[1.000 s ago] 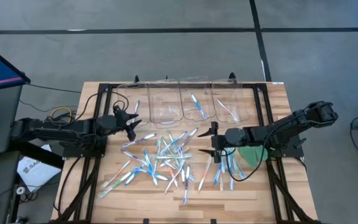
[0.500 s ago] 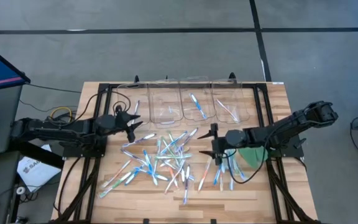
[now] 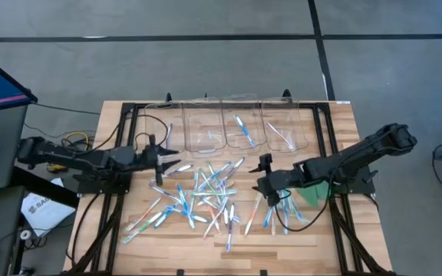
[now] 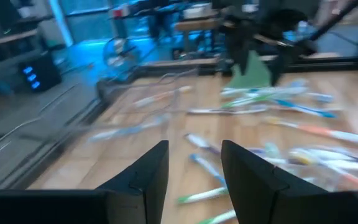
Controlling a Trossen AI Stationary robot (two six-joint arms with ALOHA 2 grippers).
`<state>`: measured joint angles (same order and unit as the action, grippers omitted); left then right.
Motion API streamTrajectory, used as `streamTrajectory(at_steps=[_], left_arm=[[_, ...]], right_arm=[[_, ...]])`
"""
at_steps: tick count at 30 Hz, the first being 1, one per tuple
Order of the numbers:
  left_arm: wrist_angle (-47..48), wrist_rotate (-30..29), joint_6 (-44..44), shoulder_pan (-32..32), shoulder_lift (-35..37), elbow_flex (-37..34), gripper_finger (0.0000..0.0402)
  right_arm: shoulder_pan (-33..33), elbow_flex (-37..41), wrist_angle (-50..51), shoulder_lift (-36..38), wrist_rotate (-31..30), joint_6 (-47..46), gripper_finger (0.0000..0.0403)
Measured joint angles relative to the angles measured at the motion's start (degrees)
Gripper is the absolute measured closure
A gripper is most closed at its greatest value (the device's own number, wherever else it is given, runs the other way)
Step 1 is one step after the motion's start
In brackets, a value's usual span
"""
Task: Pick & Place Toothbrushes
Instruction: Put the purple toothbrush into the left transparent bin
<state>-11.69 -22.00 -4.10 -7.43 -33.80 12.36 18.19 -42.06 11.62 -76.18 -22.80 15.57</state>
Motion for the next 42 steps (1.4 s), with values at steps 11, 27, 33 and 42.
streamTrajectory(at_steps=[11,27,33,42], left_arm=[[-0.1,0.0,0.0,-7.6,0.0,0.0,0.0259],[-0.3,0.0,0.0,-7.9,-0.1,0.0,0.0259],[-0.3,0.0,-0.1,-7.9,-0.1,0.0,0.0259],[-0.3,0.0,0.0,-7.9,-0.1,0.0,0.0259]], right_arm=[[-1.5,-8.7,22.6,0.0,9.0,-28.6,0.0120],[-11.2,-8.6,27.6,-9.8,12.5,-51.6,0.0120],[-11.2,-8.6,26.3,-14.6,14.4,-51.2,0.0120],[-14.4,-10.2,30.3,-17.9,15.4,-56.4,0.0121]])
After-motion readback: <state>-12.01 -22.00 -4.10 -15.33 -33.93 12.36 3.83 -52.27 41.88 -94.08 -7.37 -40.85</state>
